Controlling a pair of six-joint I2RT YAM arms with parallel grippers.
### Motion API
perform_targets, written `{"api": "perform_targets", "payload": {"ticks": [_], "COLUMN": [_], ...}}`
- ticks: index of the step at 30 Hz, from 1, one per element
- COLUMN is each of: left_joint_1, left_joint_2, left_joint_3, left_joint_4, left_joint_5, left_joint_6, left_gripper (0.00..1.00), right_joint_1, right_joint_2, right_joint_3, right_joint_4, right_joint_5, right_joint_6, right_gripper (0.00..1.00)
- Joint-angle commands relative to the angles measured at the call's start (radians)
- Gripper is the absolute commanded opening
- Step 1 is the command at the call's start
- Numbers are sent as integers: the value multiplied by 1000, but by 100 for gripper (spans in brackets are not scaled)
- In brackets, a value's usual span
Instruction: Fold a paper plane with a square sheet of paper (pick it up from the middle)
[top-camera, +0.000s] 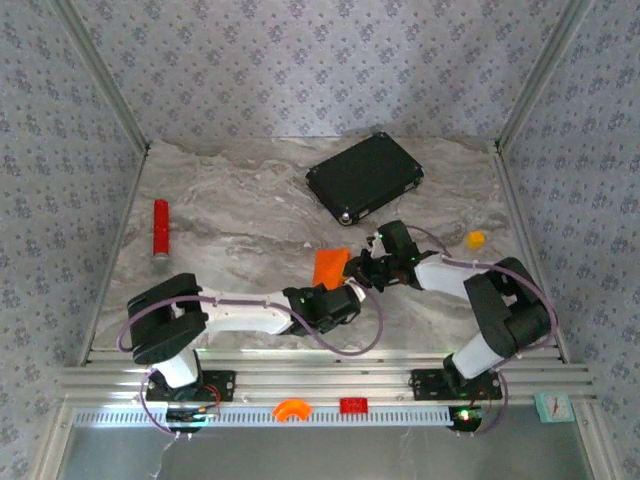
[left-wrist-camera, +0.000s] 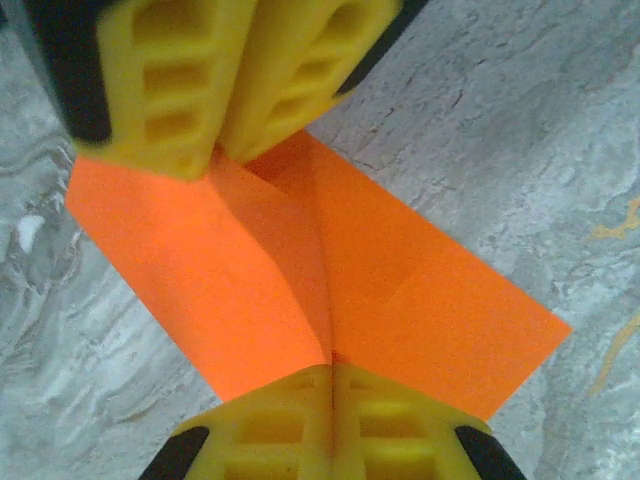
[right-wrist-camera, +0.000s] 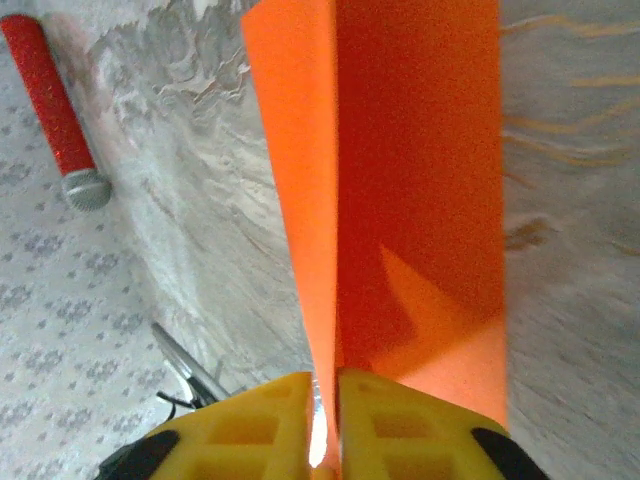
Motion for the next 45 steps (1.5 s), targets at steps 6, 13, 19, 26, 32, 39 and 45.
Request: {"api": "perform_targets", "payload": {"ticks": [6, 13, 19, 26, 32, 39, 45], "left_joint_1": [247, 362, 398, 407, 408, 407, 407], "left_joint_2": [-143, -121, -87, -67, -59, -47, -47], "left_joint_3": [-41, -52, -52, -38, -20, -15, -33], "left_joint_4": [86, 120, 147, 127, 86, 73, 102], "left_joint_5": [550, 764, 835, 846, 851, 849, 851], "left_joint_6": [-200, -287, -344, -357, -326, -317, -351], "left_gripper": [0, 0, 0, 0, 0, 0, 0], "right_joint_1": [-50, -77, -35, 78, 185, 228, 207], "right_joint_2": [-249, -367, -392, -258, -140, -50, -27], "right_joint_3": [-15, -100, -139, -104, -102, -73, -75], "right_joint_4": [-299, -264, -194, -168, -20, -14, -156], "right_joint_5": [197, 231, 204, 150, 171, 215, 244], "right_joint_6": [-124, -127, -120, -71, 16, 30, -37], "right_gripper": [49, 52, 43, 20, 13, 8, 5]}}
